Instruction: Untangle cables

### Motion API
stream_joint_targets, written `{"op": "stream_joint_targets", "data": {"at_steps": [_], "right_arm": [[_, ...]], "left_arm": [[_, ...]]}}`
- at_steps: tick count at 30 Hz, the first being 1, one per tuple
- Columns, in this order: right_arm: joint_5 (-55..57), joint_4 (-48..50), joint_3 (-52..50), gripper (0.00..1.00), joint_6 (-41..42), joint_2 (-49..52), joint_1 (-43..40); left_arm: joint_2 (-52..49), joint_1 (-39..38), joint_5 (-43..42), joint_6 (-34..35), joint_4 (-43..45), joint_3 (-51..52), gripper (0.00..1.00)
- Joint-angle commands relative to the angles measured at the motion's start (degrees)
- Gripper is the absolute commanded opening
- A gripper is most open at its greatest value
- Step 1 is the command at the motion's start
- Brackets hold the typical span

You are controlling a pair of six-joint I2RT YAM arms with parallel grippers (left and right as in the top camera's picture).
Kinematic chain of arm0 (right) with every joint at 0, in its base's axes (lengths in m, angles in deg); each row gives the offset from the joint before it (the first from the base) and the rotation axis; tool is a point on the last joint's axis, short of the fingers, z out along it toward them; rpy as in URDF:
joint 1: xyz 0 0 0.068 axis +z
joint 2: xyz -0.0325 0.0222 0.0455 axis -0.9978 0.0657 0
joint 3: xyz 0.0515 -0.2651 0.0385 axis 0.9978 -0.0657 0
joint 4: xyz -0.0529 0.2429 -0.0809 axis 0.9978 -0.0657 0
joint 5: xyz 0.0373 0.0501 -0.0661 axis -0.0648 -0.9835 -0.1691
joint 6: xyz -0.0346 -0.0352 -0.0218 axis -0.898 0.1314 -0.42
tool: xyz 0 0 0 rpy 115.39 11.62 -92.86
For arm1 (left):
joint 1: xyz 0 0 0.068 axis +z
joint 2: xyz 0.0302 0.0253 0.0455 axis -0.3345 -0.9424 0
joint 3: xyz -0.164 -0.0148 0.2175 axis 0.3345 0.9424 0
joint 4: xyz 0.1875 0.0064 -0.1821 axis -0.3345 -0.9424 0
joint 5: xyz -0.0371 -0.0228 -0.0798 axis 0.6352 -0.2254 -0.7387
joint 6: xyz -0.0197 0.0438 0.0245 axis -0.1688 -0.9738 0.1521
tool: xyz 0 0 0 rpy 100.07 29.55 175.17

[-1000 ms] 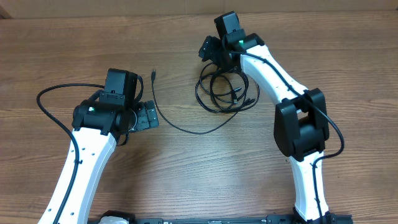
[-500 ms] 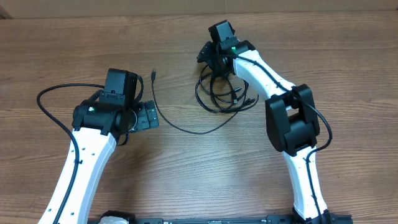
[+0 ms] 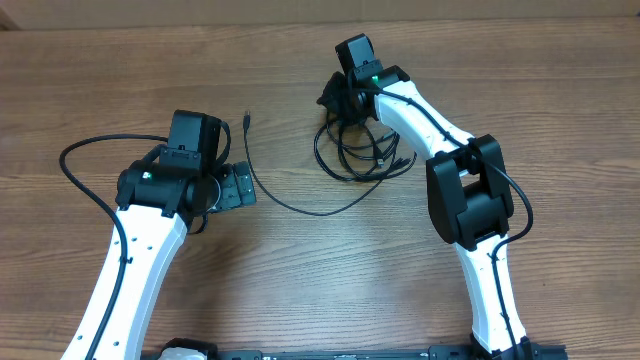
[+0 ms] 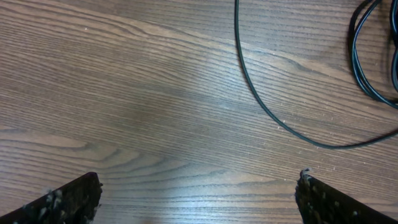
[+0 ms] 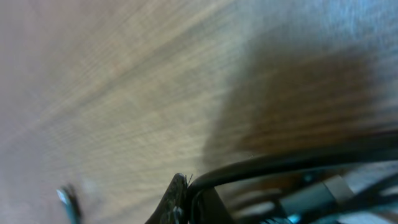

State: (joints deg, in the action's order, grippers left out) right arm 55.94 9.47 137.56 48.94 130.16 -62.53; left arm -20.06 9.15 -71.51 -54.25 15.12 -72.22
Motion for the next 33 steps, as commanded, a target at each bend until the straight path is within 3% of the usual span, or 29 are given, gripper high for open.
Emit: {"op": "stream_joint_targets", "data": {"at_steps": [1,11,20,25,29,33], "right_arm": [[-1.31,-2.38,1.81,0.04,-8.57,-4.46,-0.96],[2.62,-7.65,2.08,0.04,-21.51,-21.97,-2.08],[6.36,-8.11,2.12,0.04,-22.12,-38.56,-7.04],[8.0,-7.21,2.12,0.04,-27.54,-43.52,-10.97],[18.45,-8.52,2.12,0.04,-29.38,-45.35,-16.65],[21.68,-12.0,2.1,0.04,-29.31,-45.22,-23.45]], "left_arm": [[0.61,0.2,-0.55,0.39,0.04,0.11,1.0],[0.61,0.2,-0.39,0.39,0.02,0.11,1.0],[0.61,0.2,-0.39,0.37,0.04,0.11,0.99],[0.61,0.2,-0.39,0.37,0.22,0.11,1.0],[0.61,0.2,-0.39,0.37,0.22,0.11,1.0],[0.61,0.2,-0.39,0.35,0.22,0.11,0.99]]}}
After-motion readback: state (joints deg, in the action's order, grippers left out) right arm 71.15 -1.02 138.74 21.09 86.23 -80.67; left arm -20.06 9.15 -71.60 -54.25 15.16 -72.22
